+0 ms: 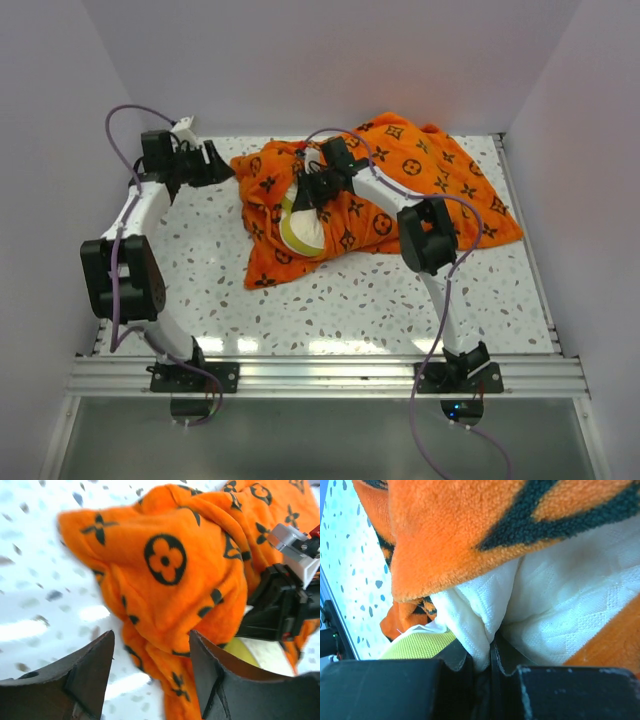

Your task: Put the pillow into the pillowcase

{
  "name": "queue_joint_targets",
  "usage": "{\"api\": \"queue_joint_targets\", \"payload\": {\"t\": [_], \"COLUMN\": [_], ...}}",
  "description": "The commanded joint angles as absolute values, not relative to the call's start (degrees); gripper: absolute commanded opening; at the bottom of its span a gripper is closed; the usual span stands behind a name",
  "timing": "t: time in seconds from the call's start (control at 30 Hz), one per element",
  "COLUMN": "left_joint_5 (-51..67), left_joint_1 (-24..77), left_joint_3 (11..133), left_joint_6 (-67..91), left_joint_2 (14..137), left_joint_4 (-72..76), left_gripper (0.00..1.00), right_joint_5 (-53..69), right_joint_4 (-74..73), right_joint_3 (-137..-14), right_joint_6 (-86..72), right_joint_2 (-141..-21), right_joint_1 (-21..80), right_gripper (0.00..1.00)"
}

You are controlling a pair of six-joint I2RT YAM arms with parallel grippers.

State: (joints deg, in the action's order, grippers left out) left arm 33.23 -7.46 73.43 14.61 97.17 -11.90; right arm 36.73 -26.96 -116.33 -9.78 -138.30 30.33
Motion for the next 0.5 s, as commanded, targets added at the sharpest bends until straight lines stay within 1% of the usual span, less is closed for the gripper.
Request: {"api": "queue_joint_targets", "payload": {"t": [0.0,0.03,0.13,0.17,0.23,0.27,0.37,0.4,0.47], "left_joint_5": [25.4,24.8,23.4,22.6,19.3,15.2,10.9,8.1,5.2], "left_joint_1": [-4.6,-3.4,4.6,6.3,11.1,14.2,17.2,18.1,20.5], "left_joint_3": [78.9,80.3,80.7,79.6,75.4,73.9,69.4,68.6,67.8], "left_joint_6": [2.9,-1.5,-7.0,-6.9,-6.2,-5.9,-4.1,-4.1,-5.0], "left_joint_2": [95.3,93.6,90.5,89.6,88.1,87.9,88.6,89.6,90.8], "left_joint_4": [-14.5,-14.9,-17.9,-17.8,-17.4,-17.1,-15.7,-15.4,-14.2], "left_gripper": [0.66,0.66,0.58,0.54,0.54,0.51,0.41,0.41,0.44], "right_joint_5": [35.4,35.2,35.2,35.3,36.1,36.3,36.6,36.9,37.1], "right_joint_4": [-35.0,-35.1,-34.0,-33.7,-34.8,-35.1,-35.1,-35.1,-35.3], "right_joint_3": [-114.1,-114.2,-113.9,-113.9,-115.0,-115.1,-114.6,-114.4,-114.4], "right_joint_6": [-7.3,-7.5,-8.6,-9.0,-9.8,-9.9,-10.3,-10.5,-10.7], "right_joint_2": [-141.2,-141.3,-141.2,-141.3,-141.7,-141.6,-141.0,-140.8,-140.7], "right_joint_1": [30.2,30.5,30.7,30.8,30.7,30.7,30.7,30.7,30.6], "right_gripper": [0.00,0.00,0.00,0.00,0.00,0.00,0.00,0.00,0.00]}}
